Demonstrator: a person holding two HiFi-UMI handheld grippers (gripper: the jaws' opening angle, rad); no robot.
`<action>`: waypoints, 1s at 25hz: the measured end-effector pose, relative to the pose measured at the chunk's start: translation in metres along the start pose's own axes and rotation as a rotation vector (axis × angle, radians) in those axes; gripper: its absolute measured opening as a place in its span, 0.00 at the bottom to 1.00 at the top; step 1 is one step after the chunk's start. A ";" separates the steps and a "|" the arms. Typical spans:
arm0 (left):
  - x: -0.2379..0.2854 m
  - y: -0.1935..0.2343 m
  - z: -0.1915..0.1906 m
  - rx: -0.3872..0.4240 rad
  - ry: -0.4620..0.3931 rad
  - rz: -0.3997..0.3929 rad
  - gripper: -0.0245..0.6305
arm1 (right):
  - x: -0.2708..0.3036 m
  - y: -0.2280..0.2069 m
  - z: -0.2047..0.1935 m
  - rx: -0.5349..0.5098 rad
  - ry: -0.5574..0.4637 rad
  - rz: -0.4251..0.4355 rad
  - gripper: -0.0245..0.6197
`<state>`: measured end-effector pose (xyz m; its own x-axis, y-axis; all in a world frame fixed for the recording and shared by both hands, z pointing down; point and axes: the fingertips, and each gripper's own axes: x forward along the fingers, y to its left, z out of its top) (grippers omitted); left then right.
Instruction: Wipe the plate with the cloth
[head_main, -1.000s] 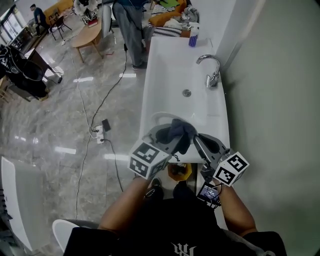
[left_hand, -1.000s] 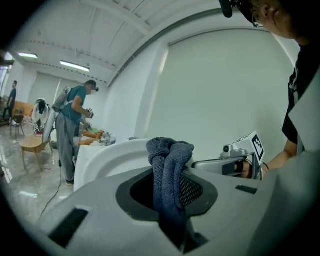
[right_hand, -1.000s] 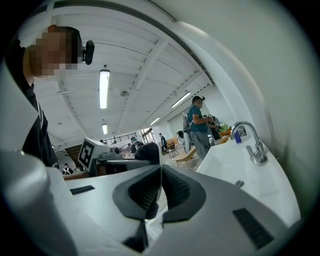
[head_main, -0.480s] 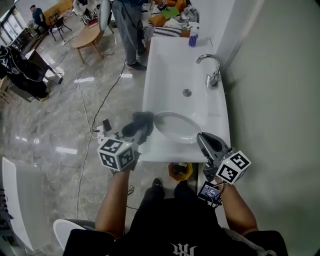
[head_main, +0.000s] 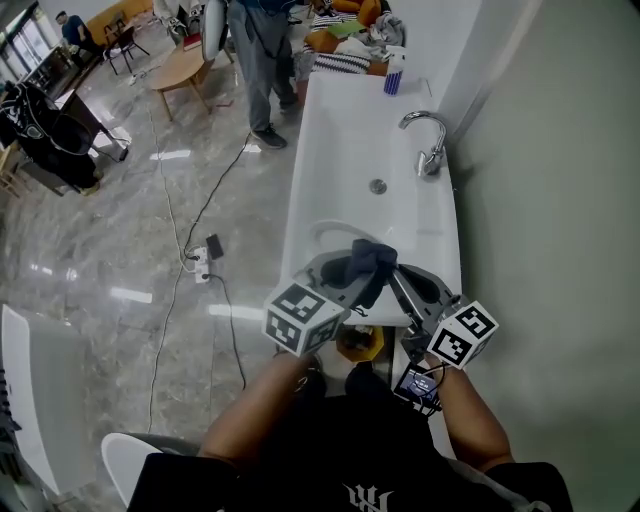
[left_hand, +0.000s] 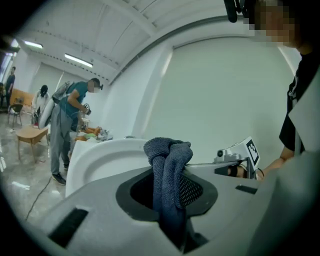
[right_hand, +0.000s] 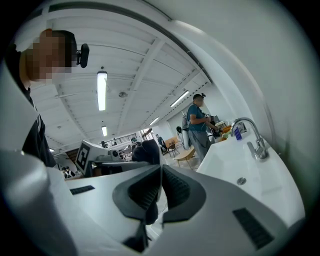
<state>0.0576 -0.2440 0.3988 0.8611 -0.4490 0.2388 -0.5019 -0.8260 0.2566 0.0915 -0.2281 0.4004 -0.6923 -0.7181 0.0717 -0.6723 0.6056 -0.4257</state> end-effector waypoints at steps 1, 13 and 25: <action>-0.002 0.007 0.000 0.002 0.001 0.022 0.14 | -0.002 0.000 0.001 -0.004 0.002 0.005 0.05; -0.057 0.102 -0.008 -0.048 -0.012 0.258 0.14 | -0.006 -0.002 -0.002 -0.036 0.006 0.011 0.05; -0.101 0.110 -0.001 -0.089 -0.084 0.288 0.14 | -0.010 0.001 0.004 -0.060 -0.030 -0.016 0.05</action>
<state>-0.0844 -0.2889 0.4042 0.6841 -0.6901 0.2361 -0.7283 -0.6291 0.2718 0.0992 -0.2216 0.3955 -0.6736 -0.7373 0.0511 -0.6986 0.6127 -0.3696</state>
